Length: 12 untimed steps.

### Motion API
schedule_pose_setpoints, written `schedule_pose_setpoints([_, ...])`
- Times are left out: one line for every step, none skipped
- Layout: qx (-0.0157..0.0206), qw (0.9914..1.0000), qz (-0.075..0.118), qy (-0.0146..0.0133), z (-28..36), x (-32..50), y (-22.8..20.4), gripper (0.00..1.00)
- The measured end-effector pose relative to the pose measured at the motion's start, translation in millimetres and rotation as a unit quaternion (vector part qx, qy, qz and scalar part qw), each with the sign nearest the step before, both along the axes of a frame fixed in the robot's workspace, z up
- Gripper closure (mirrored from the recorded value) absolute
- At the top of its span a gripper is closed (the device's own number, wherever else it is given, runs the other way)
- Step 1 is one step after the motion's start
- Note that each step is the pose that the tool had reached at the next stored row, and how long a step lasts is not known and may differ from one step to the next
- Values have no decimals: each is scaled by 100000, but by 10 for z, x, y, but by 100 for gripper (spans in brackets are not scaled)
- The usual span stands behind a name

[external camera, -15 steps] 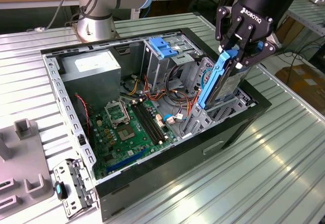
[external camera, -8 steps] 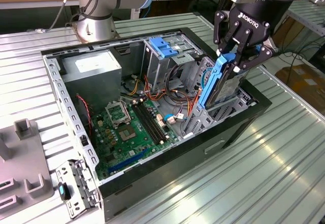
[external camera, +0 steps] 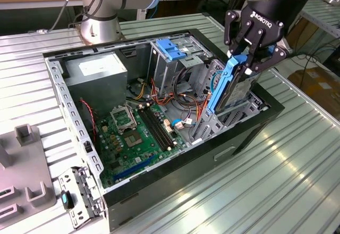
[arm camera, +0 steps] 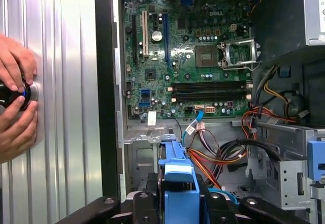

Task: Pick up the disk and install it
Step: 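Insert the disk into the insertion slot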

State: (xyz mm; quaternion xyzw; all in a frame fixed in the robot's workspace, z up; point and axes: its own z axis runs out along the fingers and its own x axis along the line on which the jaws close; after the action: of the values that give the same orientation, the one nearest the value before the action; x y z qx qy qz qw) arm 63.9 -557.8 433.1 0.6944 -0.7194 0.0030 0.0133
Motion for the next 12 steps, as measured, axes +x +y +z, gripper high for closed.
schedule_pose_setpoints([-5, 99999, -2, 349, -3, 7, 0, 63])
schedule_pose_setpoints([-2, 99998, -2, 550, -9, 11, -1, 63])
schedule_pose_setpoints([3, 99997, -1, 746, -22, 15, -1, 63])
schedule_pose_setpoints([-6, 99995, -2, 955, -47, 23, -1, 63])
schedule_pose_setpoints([-6, 99993, -1, 1142, -70, 31, -1, 63])
schedule_pose_setpoints([-9, 99992, -1, 1300, -86, 38, 0, 63])
schedule_pose_setpoints([-3, 99989, -1, 1485, -105, 45, -1, 63])
schedule_pose_setpoints([-1, 99987, -2, 1630, -120, 51, -1, 63])
schedule_pose_setpoints([-9, 99985, 1, 1746, -137, 57, -1, 63])
schedule_pose_setpoints([-9, 99985, -2, 1748, -141, 57, 0, 63])
schedule_pose_setpoints([-21, 99985, -6, 1753, -141, 57, 0, 63])
schedule_pose_setpoints([-17, 99985, -6, 1753, -142, 57, -1, 63])
